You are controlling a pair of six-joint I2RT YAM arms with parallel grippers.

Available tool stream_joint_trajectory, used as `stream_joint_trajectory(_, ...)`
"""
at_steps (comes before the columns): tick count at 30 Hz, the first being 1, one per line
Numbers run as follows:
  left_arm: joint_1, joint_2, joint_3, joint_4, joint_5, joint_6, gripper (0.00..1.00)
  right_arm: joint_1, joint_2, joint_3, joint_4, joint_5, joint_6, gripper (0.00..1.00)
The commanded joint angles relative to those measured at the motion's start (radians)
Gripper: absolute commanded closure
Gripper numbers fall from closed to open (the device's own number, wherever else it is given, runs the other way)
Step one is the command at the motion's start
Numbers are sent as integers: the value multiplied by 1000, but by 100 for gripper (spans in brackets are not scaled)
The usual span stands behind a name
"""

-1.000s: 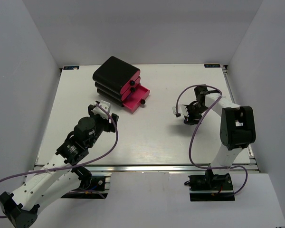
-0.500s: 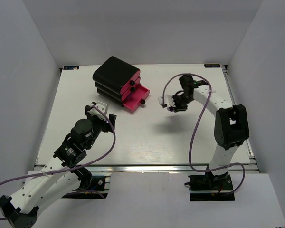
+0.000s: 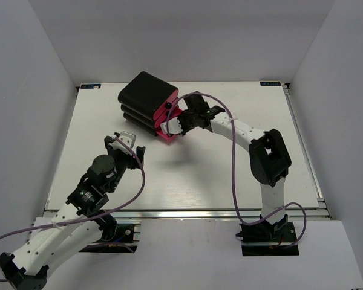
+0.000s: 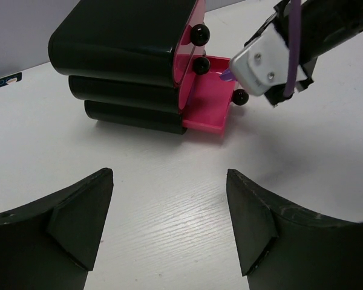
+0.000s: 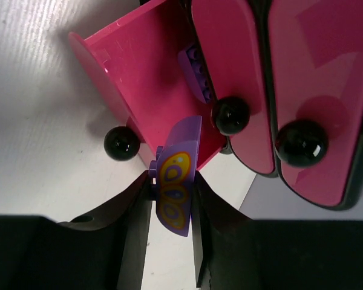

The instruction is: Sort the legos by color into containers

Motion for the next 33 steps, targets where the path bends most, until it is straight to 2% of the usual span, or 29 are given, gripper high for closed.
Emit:
stream_joint_trajectory(1,2,-10,-7,17,-13,11,15,22,27,44,97,63,-54,90)
stream_joint_trajectory(8,2,-26,-12,22,-4,14,15,79,84,79,161,125,-79,79)
stream_joint_trajectory(11,2,-30,-12,25,-3,14,15,95,101,81,161,151,-102,49)
stream_joint_trajectory(12,2,-35,-12,25,-3,14,15,101,101,80,166,154,-103,27)
stream_joint_trajectory(17,2,-47,-13,26,-1,14,14,104,98,81,161,157,-84,24)
stream_joint_trajectory(21,2,-52,-15,28,1,13,14,99,64,87,163,140,-15,28)
stream_joint_trajectory(22,2,-55,-13,28,-1,13,14,99,44,93,164,132,67,32)
stream_joint_trajectory(23,2,-56,-13,28,-3,13,14,92,35,103,154,107,117,41)
stream_joint_trajectory(24,2,-56,-13,29,-3,11,14,90,11,114,153,100,166,74)
stream_joint_trajectory(25,2,-59,-15,29,-1,11,14,81,-5,107,161,99,221,100)
stream_joint_trajectory(26,2,-59,-13,31,-3,11,14,75,-19,91,192,96,339,100)
stream_joint_trajectory(28,2,-61,-16,31,2,10,14,62,-68,9,236,109,469,100)
stream_joint_trajectory(29,2,-59,-15,31,7,10,14,61,-79,-19,265,167,607,100)
stream_joint_trajectory(31,2,-61,-13,31,8,10,14,50,-88,-38,232,157,686,100)
stream_joint_trajectory(33,2,-61,-13,31,11,10,14,27,-77,-38,175,160,846,100)
